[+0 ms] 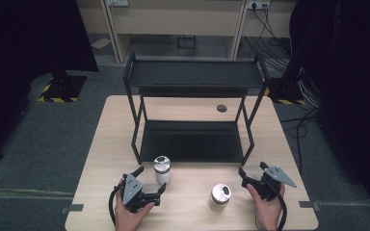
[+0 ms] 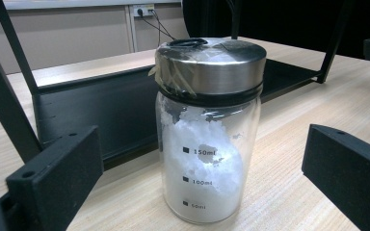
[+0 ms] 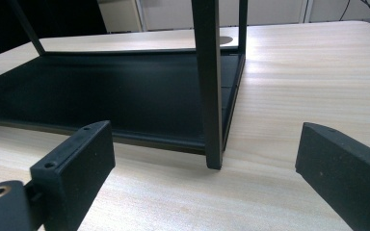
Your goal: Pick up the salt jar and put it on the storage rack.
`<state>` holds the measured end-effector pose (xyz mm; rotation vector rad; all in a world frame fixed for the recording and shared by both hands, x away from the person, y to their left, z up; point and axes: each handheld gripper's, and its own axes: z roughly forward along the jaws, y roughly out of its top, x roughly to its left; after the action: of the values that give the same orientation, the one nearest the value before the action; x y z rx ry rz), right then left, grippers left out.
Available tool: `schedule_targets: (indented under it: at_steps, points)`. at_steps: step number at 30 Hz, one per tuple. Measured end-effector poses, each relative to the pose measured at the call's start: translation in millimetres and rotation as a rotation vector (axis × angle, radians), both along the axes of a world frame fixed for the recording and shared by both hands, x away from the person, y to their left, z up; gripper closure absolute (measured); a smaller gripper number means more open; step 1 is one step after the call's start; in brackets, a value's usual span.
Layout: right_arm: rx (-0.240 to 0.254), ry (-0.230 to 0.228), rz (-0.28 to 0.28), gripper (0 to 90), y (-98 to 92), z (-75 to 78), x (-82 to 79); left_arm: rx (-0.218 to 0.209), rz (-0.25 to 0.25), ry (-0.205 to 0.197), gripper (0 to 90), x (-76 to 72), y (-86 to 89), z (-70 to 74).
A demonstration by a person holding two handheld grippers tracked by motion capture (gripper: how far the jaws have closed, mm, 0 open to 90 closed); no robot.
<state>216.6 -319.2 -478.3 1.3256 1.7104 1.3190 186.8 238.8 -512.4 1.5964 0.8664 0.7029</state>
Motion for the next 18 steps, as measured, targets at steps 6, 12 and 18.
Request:
schedule_targets:
  at_steps: [6,12,18]
  points:
    - [-0.002,0.0,0.001,6.5,0.2,0.1,-0.4,-0.008,0.002,0.004,0.1,0.6,0.8,-0.2]
    - [0.001,0.005,0.003,6.5,-0.5,0.5,0.2,-0.009,0.004,0.007,0.0,1.2,0.1,0.2]
    - [-0.003,0.006,0.0,6.5,0.7,1.0,0.2,-0.014,0.005,0.009,0.1,3.6,-0.9,0.1]
